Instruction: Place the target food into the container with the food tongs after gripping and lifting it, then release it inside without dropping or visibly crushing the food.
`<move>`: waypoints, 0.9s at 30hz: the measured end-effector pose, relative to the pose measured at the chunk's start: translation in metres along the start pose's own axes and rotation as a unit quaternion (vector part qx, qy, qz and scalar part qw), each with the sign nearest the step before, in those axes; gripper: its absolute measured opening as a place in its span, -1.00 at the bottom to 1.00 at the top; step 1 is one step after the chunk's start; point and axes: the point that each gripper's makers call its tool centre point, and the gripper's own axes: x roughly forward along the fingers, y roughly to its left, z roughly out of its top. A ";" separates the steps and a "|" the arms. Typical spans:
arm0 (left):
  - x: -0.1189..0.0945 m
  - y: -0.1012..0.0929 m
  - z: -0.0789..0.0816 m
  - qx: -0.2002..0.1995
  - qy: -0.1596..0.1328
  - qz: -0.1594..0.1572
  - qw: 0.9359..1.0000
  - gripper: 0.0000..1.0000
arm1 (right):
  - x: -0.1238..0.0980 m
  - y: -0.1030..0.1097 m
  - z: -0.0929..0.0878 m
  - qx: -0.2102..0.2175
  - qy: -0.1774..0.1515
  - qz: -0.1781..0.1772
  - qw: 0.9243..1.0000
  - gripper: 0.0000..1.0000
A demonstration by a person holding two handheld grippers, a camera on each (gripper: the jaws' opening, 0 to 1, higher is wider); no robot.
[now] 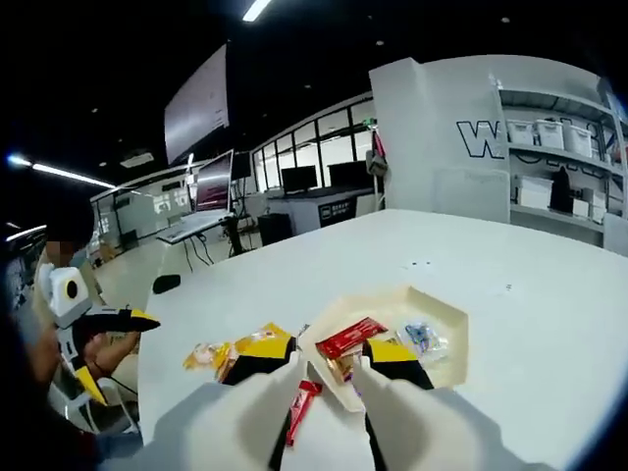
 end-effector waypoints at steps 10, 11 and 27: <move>0.000 0.002 -0.002 -0.005 0.001 0.003 1.000 0.96 | 0.010 0.023 -0.031 0.011 0.032 0.027 0.999 -0.56; 0.000 0.002 -0.002 -0.005 0.002 0.003 1.000 0.96 | 0.011 0.026 -0.034 0.010 0.036 0.030 0.999 -0.56; 0.003 -0.003 -0.006 -0.001 0.010 -0.006 1.000 0.94 | 0.025 0.040 -0.073 -0.013 0.073 0.013 0.997 -0.54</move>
